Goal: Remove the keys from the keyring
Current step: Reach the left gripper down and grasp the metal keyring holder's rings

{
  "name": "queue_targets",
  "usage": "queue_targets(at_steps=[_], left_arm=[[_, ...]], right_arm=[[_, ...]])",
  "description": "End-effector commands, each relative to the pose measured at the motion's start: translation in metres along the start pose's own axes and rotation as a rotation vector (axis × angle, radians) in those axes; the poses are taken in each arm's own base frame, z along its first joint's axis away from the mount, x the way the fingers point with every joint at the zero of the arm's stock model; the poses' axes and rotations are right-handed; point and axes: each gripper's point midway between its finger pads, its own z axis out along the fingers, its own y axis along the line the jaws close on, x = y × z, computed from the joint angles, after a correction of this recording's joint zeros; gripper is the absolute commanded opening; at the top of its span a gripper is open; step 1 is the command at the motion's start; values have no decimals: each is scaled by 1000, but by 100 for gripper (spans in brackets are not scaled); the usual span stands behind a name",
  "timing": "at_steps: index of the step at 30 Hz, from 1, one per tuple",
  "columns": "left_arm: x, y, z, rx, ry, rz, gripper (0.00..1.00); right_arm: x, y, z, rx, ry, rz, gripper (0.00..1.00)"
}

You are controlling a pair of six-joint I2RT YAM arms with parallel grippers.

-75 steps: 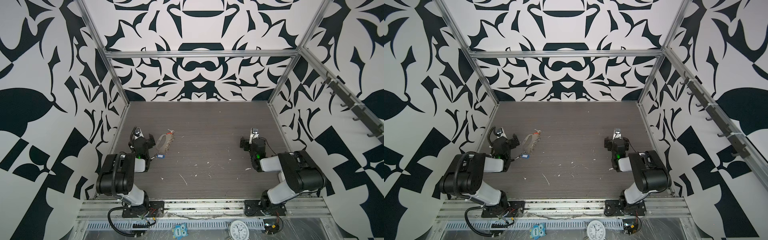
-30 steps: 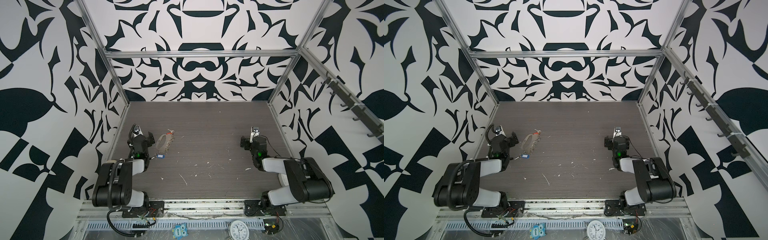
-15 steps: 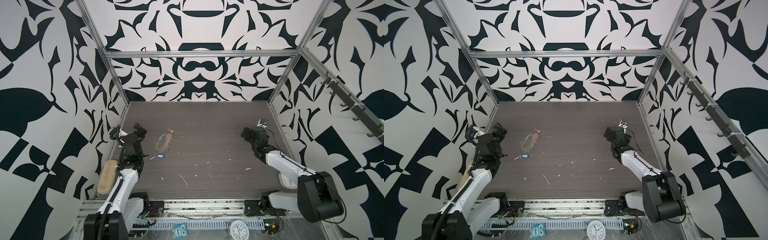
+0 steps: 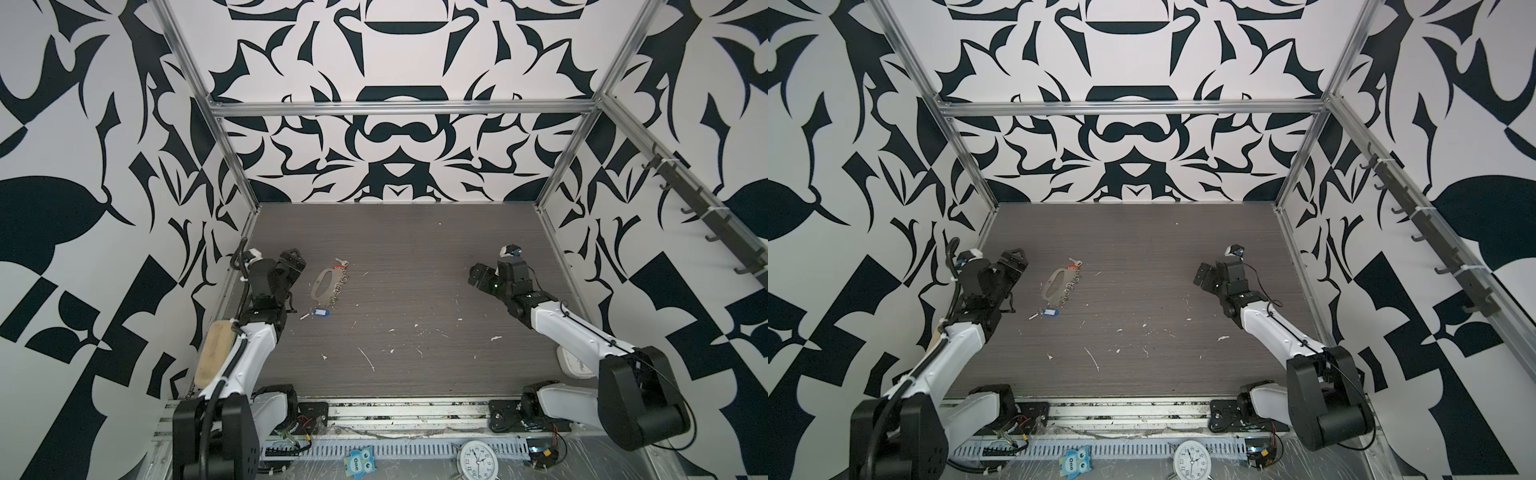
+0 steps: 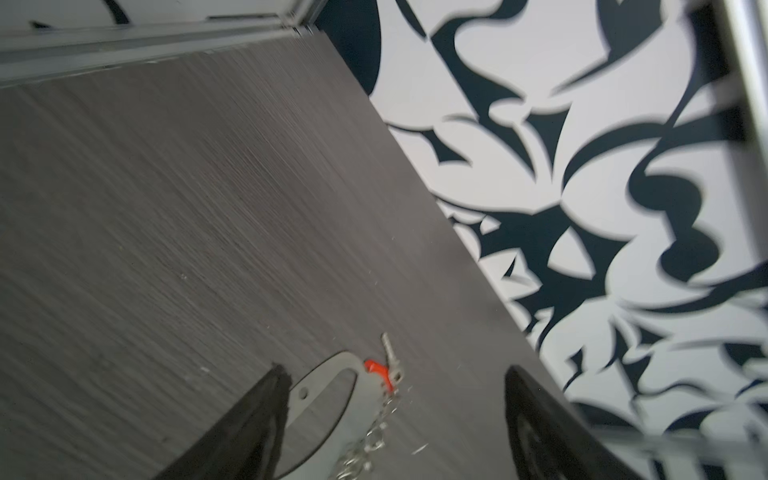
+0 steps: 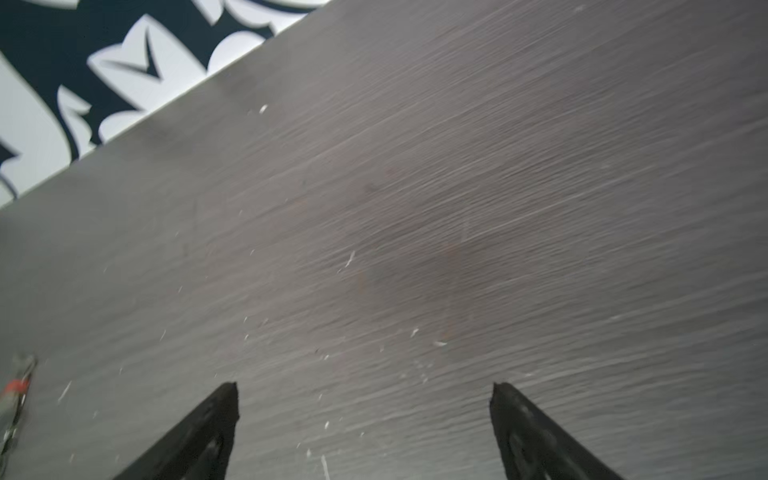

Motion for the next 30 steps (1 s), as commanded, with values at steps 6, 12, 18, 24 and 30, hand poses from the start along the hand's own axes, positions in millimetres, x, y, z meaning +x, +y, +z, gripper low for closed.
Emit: queue_targets(at_steps=[6, 12, 18, 24, 30], left_arm=[[74, -28, 38, -44, 316, 274, 70], [117, -20, 63, -196, 464, 493, 57], [138, -11, 83, -309, 506, 670, 48], [144, -5, 97, -339, 519, 716, 37], [151, -2, 103, -358, 528, 751, 31]], right_arm=[[3, 42, -3, -110, 34, -128, 89], [14, 49, 9, -123, 90, -146, 85], [18, 53, 18, -133, 117, -156, 85], [20, 52, 22, -126, 130, -164, 84], [19, 51, 25, -118, 130, -163, 84]])
